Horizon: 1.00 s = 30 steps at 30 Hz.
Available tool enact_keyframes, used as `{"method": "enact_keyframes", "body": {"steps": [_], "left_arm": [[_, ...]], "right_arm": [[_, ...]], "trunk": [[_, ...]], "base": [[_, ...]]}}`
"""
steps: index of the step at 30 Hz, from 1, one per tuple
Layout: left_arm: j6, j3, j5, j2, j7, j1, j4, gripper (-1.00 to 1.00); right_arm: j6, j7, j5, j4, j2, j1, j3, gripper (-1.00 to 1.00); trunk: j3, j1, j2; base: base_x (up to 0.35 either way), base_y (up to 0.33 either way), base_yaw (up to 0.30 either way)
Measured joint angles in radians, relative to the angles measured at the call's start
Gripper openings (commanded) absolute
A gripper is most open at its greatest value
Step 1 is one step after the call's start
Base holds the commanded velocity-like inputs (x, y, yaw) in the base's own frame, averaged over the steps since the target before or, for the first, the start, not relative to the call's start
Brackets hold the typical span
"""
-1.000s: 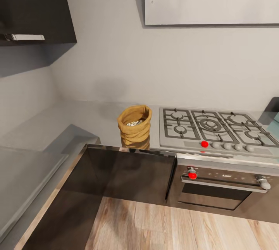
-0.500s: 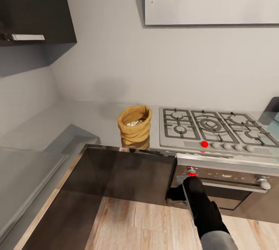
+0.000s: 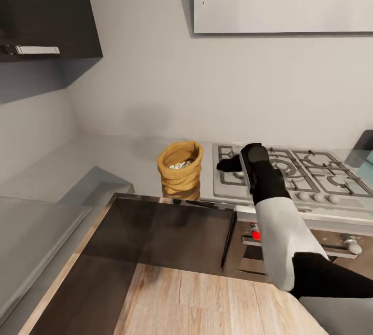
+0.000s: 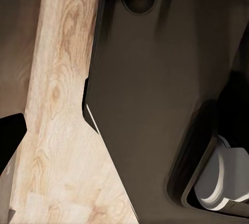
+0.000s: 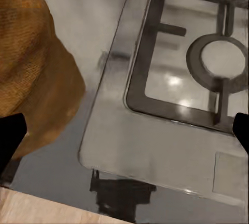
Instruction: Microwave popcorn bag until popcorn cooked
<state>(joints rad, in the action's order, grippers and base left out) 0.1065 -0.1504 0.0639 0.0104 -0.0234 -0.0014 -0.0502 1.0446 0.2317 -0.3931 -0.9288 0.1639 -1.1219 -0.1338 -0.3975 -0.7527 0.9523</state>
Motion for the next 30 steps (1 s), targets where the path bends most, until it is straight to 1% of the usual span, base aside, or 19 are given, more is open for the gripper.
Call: {"method": "enact_keyframes", "body": {"steps": [1,3,5,6,8,26,30], "left_arm": [[0.000,0.000,0.000,0.000,0.000,0.000,0.000,1.00],[0.000,0.000,0.000,0.000,0.000,0.000,0.000,1.00],[0.000,0.000,0.000,0.000,0.000,0.000,0.000,1.00],[0.000,0.000,0.000,0.000,0.000,0.000,0.000,1.00],[0.000,0.000,0.000,0.000,0.000,0.000,0.000,1.00],[0.000,0.000,0.000,0.000,0.000,0.000,0.000,1.00],[0.000,0.000,0.000,0.000,0.000,0.000,0.000,1.00]], "right_arm": [[0.000,-0.010,0.000,0.041,0.001,-0.041,0.000,1.00],[0.000,-0.030,-0.001,0.080,0.002,-0.100,0.000,1.00],[0.000,-0.048,-0.002,0.082,0.004,-0.137,-0.001,1.00],[0.000,-0.053,-0.002,0.077,0.007,-0.147,-0.004,1.00],[0.000,-0.058,-0.003,0.068,0.009,-0.155,-0.012,1.00],[0.000,-0.059,0.004,0.067,0.009,-0.157,-0.015,1.00],[0.000,-0.057,0.007,0.075,0.009,-0.157,-0.014,1.00]], "trunk": [[0.000,0.000,0.000],[0.000,0.000,0.000],[0.000,0.000,0.000],[0.000,0.000,0.000],[0.000,0.000,0.000],[0.000,0.000,0.000],[0.000,0.000,0.000]], "base": [[0.000,0.000,0.000],[0.000,0.000,0.000],[0.000,0.000,0.000],[0.000,0.000,0.000],[0.000,0.000,0.000],[0.000,0.000,0.000],[0.000,0.000,0.177]]}}
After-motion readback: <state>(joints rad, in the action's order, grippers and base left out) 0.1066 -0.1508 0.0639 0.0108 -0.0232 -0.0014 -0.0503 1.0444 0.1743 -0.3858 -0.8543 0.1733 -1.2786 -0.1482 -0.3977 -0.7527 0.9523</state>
